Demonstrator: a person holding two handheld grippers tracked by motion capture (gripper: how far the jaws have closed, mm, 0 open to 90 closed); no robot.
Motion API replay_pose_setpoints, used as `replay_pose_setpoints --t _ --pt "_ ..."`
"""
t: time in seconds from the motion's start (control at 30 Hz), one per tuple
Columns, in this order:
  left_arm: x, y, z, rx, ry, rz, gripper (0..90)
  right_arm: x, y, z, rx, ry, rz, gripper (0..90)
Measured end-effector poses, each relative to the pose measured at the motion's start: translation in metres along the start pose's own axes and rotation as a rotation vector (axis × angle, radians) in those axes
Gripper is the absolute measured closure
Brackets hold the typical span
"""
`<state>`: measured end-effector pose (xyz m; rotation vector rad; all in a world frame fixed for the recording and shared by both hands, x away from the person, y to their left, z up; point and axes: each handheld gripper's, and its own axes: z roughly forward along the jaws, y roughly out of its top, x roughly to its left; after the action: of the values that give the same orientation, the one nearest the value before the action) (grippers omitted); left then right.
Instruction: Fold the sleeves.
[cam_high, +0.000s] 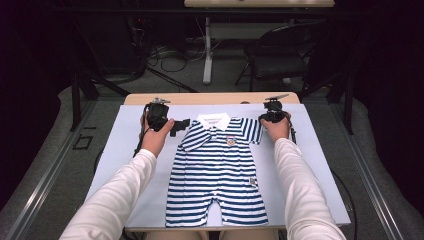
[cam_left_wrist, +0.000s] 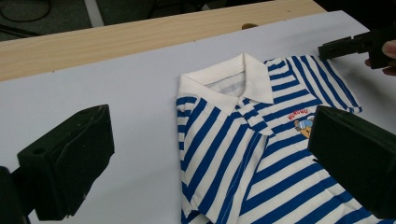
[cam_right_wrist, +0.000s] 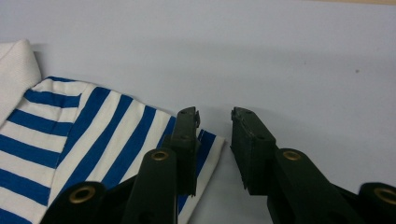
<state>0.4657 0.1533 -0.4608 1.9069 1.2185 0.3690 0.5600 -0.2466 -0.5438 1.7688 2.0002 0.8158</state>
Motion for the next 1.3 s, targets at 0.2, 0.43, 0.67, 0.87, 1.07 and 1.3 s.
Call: replay_pose_setpoints --t 0.2,0.43,0.67,0.87,1.07,1.3 --pt "0.0 0.0 -0.001 -0.005 0.0 -0.001 0.6 0.001 -0.001 0.001 0.004 -0.002 -0.013 73.6" --pt "0.001 0.0 -0.002 -0.004 0.0 0.001 0.5 0.005 -0.001 0.002 0.008 -0.007 -0.036 81.0" --pt "0.0 0.0 -0.001 -0.004 0.0 -0.004 0.6 0.009 -0.001 0.001 0.001 -0.004 -0.043 87.4" --pt "0.001 -0.001 -0.002 -0.005 -0.001 -0.003 0.5 0.01 0.001 -0.005 -0.017 0.0 -0.058 87.6" --pt "0.0 -0.001 -0.003 -0.009 0.001 -0.003 0.5 0.012 0.004 -0.013 -0.034 0.002 -0.064 87.7" --pt "-0.001 -0.002 -0.001 -0.004 0.001 0.008 0.5 0.015 0.006 -0.025 -0.054 0.015 -0.08 87.8"
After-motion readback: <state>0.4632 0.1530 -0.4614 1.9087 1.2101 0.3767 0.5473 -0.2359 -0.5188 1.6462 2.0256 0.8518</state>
